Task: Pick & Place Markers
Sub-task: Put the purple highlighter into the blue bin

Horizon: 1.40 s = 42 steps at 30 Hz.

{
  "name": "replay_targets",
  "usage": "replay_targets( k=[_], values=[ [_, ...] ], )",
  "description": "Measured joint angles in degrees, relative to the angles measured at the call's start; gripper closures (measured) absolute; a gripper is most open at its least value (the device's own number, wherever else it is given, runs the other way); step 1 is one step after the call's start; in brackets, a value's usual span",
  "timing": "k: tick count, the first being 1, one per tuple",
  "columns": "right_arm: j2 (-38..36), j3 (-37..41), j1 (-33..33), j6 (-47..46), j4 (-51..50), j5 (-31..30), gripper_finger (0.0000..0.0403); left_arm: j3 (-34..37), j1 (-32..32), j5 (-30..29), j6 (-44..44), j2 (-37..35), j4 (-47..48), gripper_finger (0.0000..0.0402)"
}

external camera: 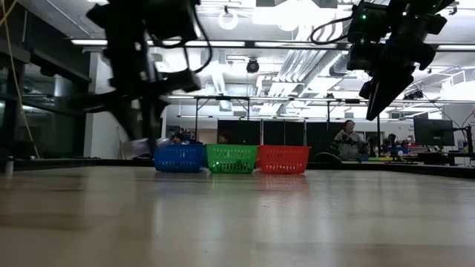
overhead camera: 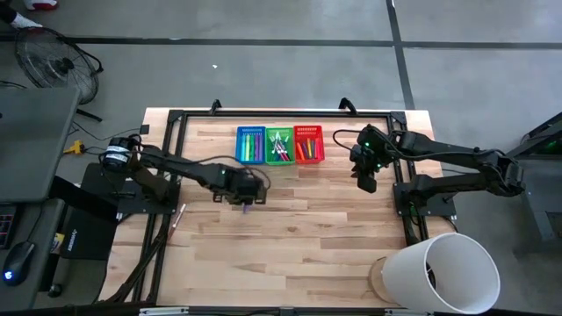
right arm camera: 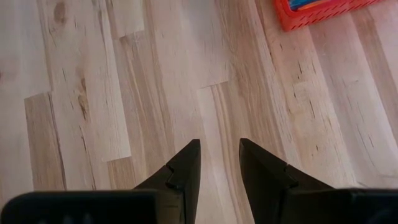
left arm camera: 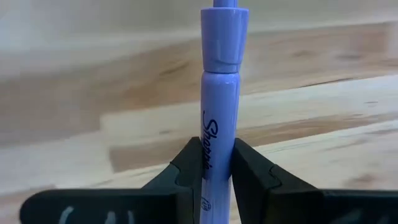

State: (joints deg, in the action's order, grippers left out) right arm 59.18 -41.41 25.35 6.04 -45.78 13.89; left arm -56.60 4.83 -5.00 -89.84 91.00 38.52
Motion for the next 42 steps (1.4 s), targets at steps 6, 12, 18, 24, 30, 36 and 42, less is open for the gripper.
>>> replay_targets(
  k=[6, 12, 18, 24, 30, 36, 42],
  values=[
    [0.0, 0.0, 0.0, 0.4, 0.0, 0.0, 0.0304, -6.0, -5.7, 0.7, 10.5, -0.1, 0.6, 0.0346],
    [0.0, 0.0, 0.0, 0.4, 0.0, 0.0, 0.0304, -10.4, -11.9, 2.3, 19.4, -0.1, -0.2, 0.0346],
    [0.0, 0.0, 0.0, 0.4, 0.0, 0.0, 0.0304, -11.3, -18.0, 4.8, 25.1, -0.1, -2.7, 0.0346],
    [0.0, 0.0, 0.0, 0.4, 0.0, 0.0, 0.0304, -11.3, -23.9, 7.6, 29.4, -0.1, -4.7, 0.0346],
    [0.0, 0.0, 0.0, 0.4, 0.0, 0.0, 0.0304, -11.3, -29.5, 6.7, 31.2, 0.0, -4.4, 0.0346],
    [0.0, 0.0, 0.0, 0.2, 0.0, 0.0, 0.0304, -11.3, -34.0, 4.7, 33.1, 0.0, 0.1, 0.0346],
    [0.0, 0.0, 0.0, 0.2, 0.0, 0.0, 0.0304, -11.3, -36.9, 2.8, 35.7, 0.0, 4.5, 0.0346]
  ],
)
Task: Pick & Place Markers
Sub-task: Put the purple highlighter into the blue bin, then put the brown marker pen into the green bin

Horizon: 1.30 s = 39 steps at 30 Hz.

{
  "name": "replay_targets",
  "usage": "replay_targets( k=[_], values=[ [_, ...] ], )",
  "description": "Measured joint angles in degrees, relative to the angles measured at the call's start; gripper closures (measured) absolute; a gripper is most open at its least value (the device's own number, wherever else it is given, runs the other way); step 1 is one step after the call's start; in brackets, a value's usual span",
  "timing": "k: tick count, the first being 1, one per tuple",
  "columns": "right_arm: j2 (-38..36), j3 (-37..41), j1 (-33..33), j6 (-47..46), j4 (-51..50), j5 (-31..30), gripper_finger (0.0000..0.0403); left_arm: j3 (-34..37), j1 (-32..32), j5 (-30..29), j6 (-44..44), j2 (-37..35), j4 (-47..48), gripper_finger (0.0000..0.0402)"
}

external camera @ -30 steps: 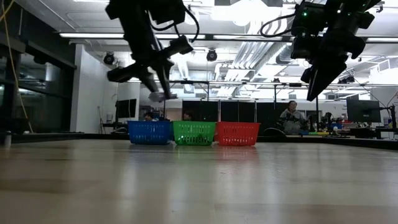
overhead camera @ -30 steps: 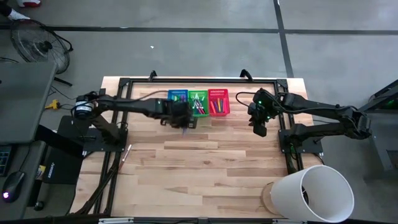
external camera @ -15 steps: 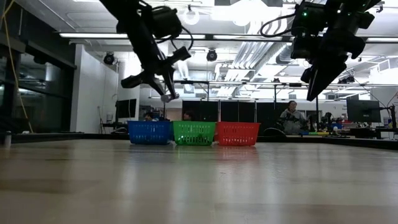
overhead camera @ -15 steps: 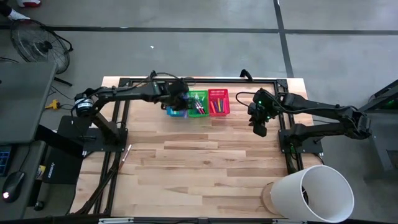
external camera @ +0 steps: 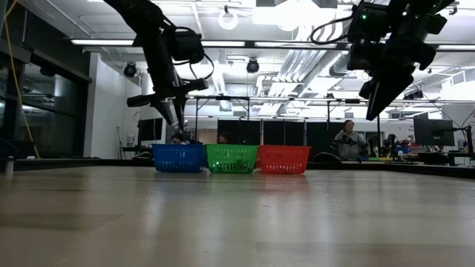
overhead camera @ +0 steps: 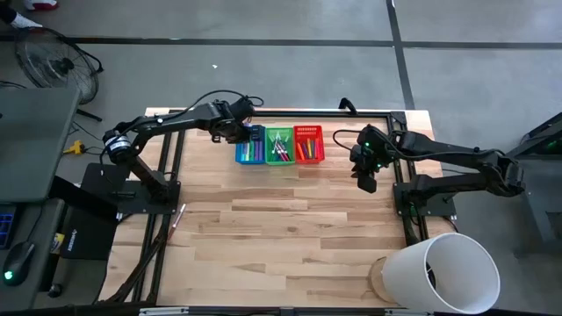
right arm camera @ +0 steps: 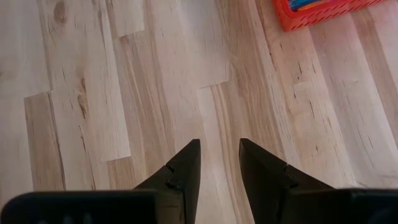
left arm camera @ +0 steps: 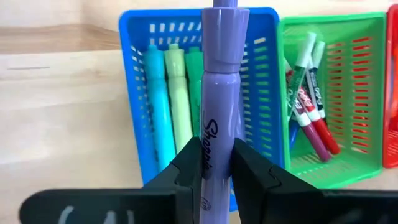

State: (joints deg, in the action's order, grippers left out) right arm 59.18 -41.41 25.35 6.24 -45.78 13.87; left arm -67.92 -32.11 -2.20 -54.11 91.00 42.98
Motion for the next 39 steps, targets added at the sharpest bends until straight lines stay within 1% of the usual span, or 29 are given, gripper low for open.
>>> replay_targets(
  k=[6, 12, 17, 23, 25, 30, 32, 35, 39],
  values=[
    [0.0, 0.0, 0.0, 0.0, 0.0, -1.9, 0.0304, 0.0, -0.3, 0.1, 0.9, 0.2, 0.1, 0.0346],
    [0.0, 0.0, 0.0, -0.2, 0.3, -1.9, 0.0304, 0.0, -0.1, 1.2, 0.3, 5.0, -1.5, 0.0346],
    [0.0, 0.0, 0.0, -0.2, 0.0, -1.9, 0.0304, -0.5, -0.1, 0.3, -0.6, 7.7, -3.5, 0.0346],
    [0.0, 0.0, 0.0, -1.3, -0.2, -1.9, 0.0304, -1.2, -0.1, 0.3, -0.6, 8.7, -2.5, 0.0346],
    [0.0, 0.0, 0.0, -1.3, -0.2, -1.8, 0.0304, -1.2, -0.1, 0.2, -0.6, 8.7, -2.5, 0.0324],
    [0.0, 0.0, 0.0, -1.3, -0.2, -1.8, 0.0304, -1.2, -0.1, 0.1, 0.0, 8.7, -2.3, 0.0239],
    [-0.1, 0.0, 0.1, -1.3, -0.3, -2.6, 0.0304, -1.2, -0.1, 0.8, 0.5, 8.7, -2.3, 0.0221],
    [-2.1, 0.0, 0.1, -1.3, -0.4, -3.8, 0.0304, -1.2, 0.0, 1.9, 1.4, 8.7, -2.3, 0.0212],
    [-7.8, 0.0, 0.1, -1.0, -0.4, -4.9, 0.0304, -2.5, 0.4, 1.7, 3.2, 8.5, -0.4, 0.022]
  ],
)
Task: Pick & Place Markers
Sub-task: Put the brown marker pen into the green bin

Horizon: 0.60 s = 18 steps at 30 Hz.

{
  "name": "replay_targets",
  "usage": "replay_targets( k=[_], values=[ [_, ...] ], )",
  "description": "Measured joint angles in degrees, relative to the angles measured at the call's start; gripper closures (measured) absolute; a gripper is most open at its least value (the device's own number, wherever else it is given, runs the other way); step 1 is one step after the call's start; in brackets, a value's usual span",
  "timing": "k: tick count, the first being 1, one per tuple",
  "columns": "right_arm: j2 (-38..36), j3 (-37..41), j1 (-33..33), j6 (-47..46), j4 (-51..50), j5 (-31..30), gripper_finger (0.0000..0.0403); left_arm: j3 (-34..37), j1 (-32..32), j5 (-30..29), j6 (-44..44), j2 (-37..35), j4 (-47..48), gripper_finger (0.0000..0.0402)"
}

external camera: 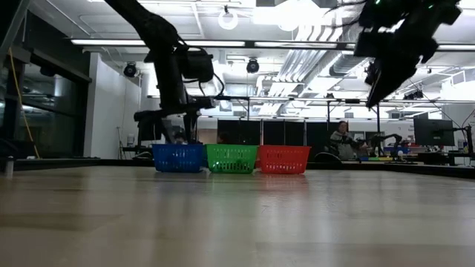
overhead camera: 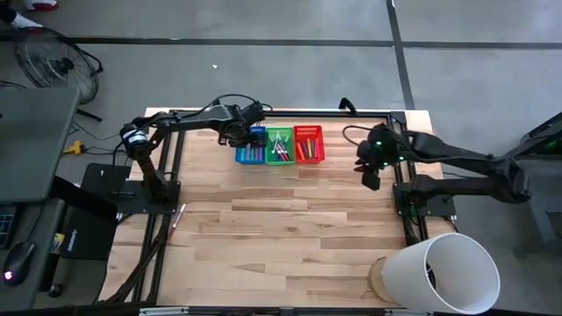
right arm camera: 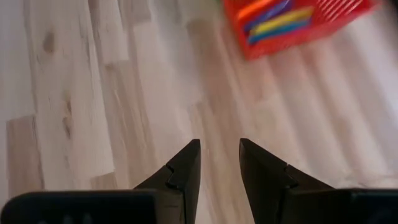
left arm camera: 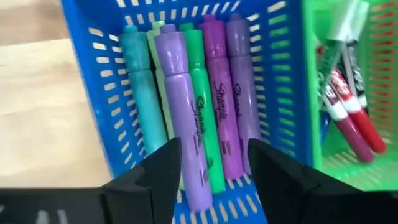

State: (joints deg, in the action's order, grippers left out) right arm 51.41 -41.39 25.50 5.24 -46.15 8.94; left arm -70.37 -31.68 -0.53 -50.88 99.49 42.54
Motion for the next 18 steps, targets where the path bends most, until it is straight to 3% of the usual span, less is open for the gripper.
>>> replay_targets(
  k=[7, 14, 18],
  values=[
    [-12.6, 0.0, 0.0, 1.2, -0.1, -1.0, 0.0304, -6.4, 1.5, -3.7, 4.8, -0.6, 6.2, 0.0247],
    [-23.8, 0.0, 0.0, 4.0, -0.4, 9.8, 0.0304, -7.6, 5.6, -5.7, 5.7, -2.4, 10.1, 0.0257],
    [-28.4, 0.0, 0.0, 3.8, -0.8, 13.2, 0.0304, -7.4, 9.7, -10.7, 1.2, -3.6, 12.2, 0.0258]
  ],
)
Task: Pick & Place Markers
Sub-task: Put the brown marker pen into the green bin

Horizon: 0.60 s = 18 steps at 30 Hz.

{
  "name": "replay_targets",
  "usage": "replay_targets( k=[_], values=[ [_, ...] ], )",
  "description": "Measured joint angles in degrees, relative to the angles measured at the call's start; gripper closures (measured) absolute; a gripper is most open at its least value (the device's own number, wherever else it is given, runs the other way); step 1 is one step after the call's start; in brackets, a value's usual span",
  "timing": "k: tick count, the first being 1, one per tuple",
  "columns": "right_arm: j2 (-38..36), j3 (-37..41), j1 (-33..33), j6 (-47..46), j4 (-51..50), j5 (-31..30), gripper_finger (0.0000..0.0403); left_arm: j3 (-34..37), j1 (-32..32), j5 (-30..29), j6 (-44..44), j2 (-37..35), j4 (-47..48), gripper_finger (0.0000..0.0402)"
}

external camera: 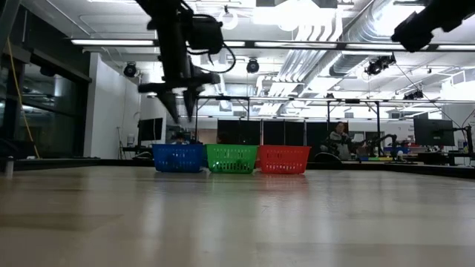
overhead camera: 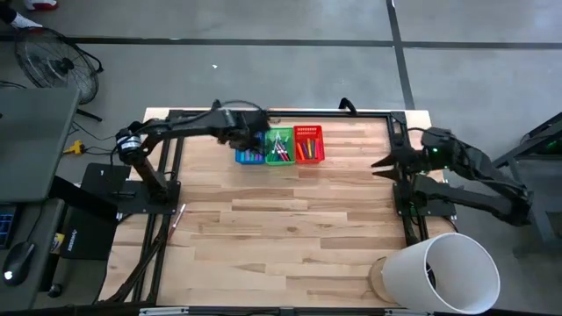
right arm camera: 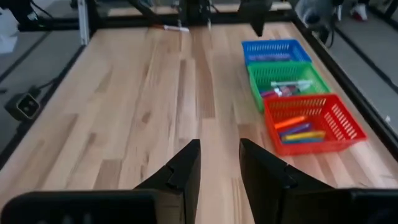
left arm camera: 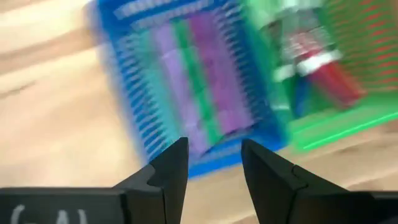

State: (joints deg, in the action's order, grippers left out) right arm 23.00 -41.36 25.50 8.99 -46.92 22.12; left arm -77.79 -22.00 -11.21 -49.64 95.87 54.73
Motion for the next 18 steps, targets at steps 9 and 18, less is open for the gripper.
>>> replay_targets(
  k=[9, 18],
  values=[
    [-6.3, 0.8, 0.0, -3.6, 1.3, 2.5, 0.0304, 4.7, 10.0, -8.0, -14.1, -9.0, 2.0, 0.0258],
    [-7.9, 5.9, 0.0, -11.2, 7.2, 8.2, 0.0304, 13.1, 22.4, -12.6, -31.0, -16.9, 2.6, 0.0258]
  ],
)
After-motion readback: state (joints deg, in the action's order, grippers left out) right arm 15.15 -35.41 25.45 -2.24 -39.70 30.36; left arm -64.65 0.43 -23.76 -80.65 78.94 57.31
